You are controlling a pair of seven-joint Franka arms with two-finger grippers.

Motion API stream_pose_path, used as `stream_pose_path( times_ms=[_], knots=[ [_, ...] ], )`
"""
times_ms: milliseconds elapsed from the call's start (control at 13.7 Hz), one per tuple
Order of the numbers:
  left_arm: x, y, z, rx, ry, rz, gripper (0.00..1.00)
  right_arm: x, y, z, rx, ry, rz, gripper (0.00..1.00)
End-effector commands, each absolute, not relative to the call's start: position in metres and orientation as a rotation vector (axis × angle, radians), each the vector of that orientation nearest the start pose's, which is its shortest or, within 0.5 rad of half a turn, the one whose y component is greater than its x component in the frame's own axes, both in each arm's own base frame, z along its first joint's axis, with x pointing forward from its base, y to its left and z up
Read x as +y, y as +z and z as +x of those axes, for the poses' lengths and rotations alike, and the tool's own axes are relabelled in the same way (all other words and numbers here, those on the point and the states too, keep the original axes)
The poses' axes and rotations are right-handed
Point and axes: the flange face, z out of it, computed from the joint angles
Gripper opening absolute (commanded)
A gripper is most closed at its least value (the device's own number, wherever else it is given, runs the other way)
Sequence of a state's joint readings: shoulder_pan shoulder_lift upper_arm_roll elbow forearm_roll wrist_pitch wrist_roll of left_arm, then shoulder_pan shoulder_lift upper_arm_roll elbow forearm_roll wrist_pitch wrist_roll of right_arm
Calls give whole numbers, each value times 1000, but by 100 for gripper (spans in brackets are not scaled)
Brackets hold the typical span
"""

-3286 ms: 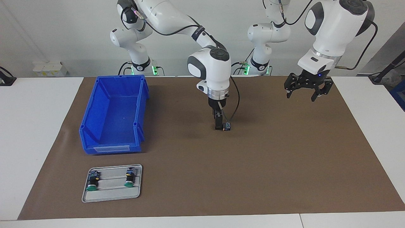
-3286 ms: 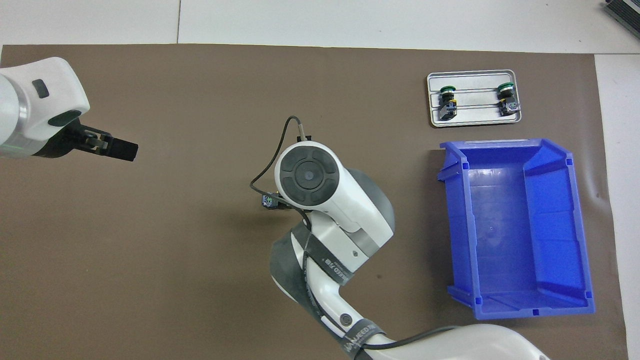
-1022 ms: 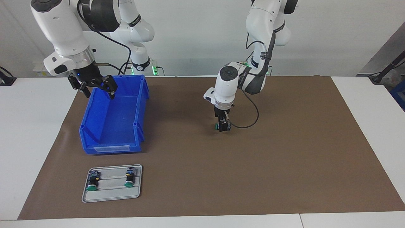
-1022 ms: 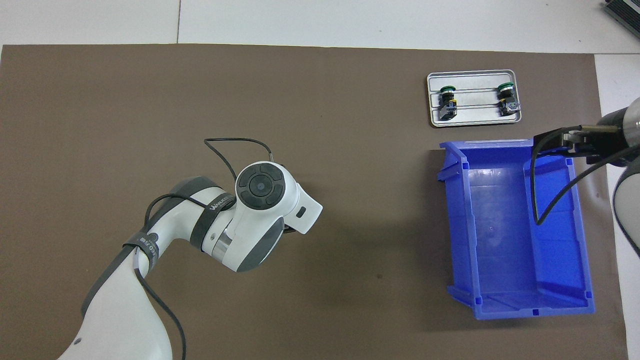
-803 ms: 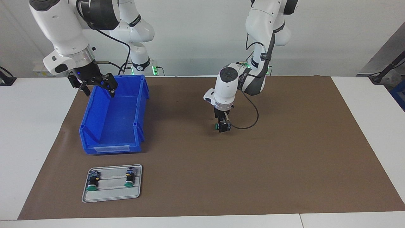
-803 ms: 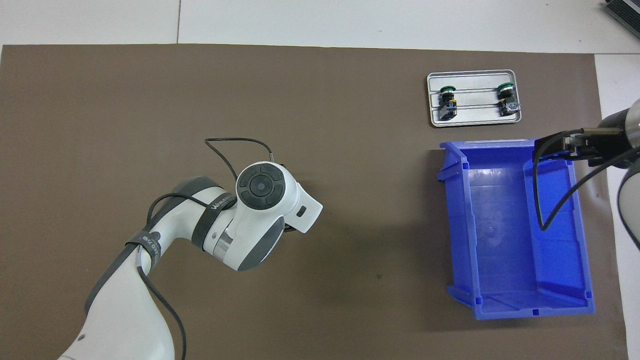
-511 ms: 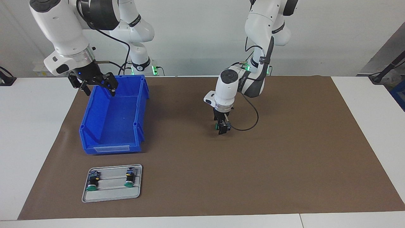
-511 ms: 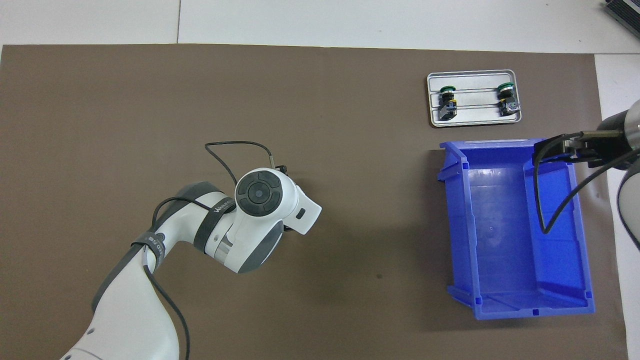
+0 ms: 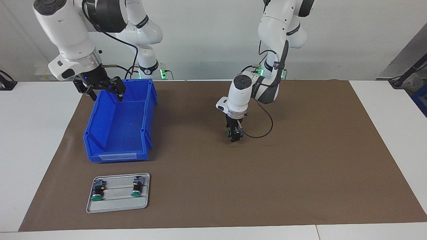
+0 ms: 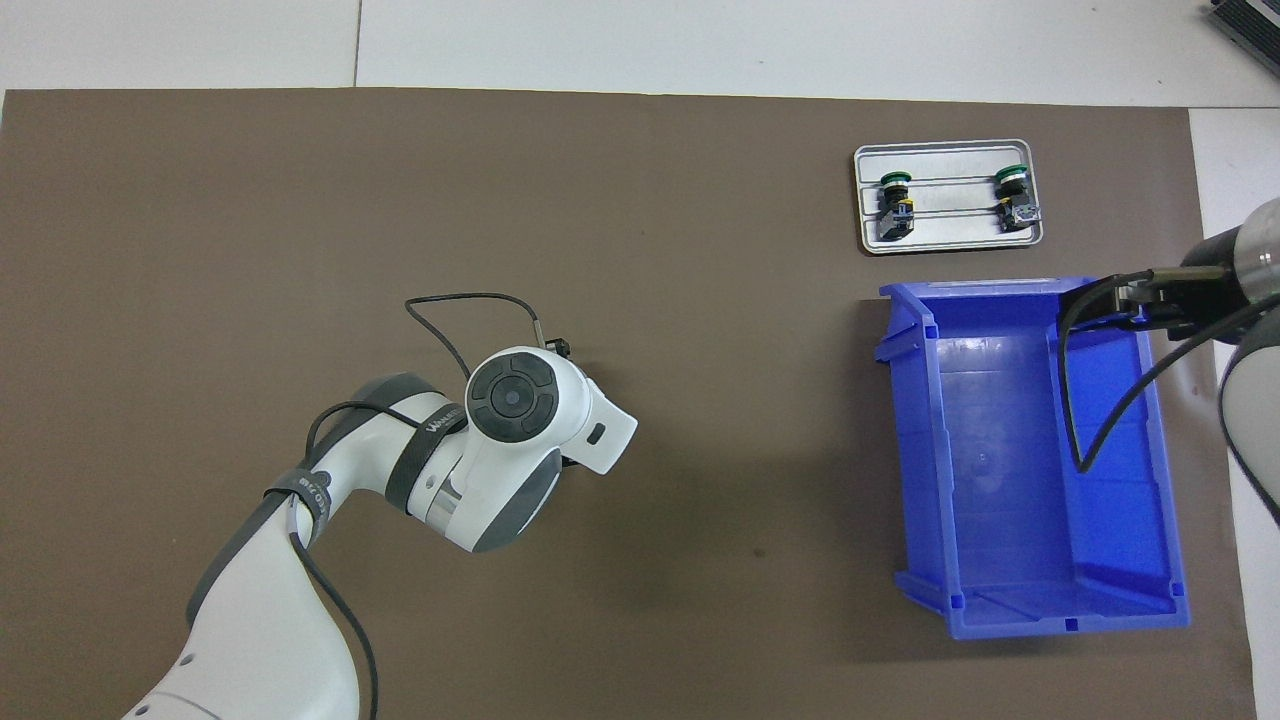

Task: Place and press button with both arms

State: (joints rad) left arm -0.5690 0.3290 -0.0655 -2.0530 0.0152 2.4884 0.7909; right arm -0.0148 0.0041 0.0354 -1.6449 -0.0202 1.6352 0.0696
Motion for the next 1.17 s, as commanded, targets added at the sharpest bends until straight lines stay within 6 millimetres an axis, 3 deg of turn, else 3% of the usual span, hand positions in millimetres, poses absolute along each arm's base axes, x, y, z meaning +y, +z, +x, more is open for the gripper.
stream_pose_path(
  times_ms=[0, 438, 730, 876, 1095],
  knots=[
    [-354, 285, 487, 2032, -202, -2373, 81, 10, 594, 554, 45, 18, -3171, 100],
    [-353, 288, 490, 2026, -199, -2377, 36, 6, 594, 555, 56, 14, -3157, 100],
    [-350, 290, 494, 2021, -206, -2378, 15, 12, 594, 555, 40, 16, -3154, 100],
    [-352, 295, 498, 2017, -222, -2378, 8, 13, 594, 555, 37, 16, -3154, 100],
    [-348, 313, 517, 1961, -278, -2423, 6, 12, 594, 555, 40, 16, -3154, 100]
  ],
)
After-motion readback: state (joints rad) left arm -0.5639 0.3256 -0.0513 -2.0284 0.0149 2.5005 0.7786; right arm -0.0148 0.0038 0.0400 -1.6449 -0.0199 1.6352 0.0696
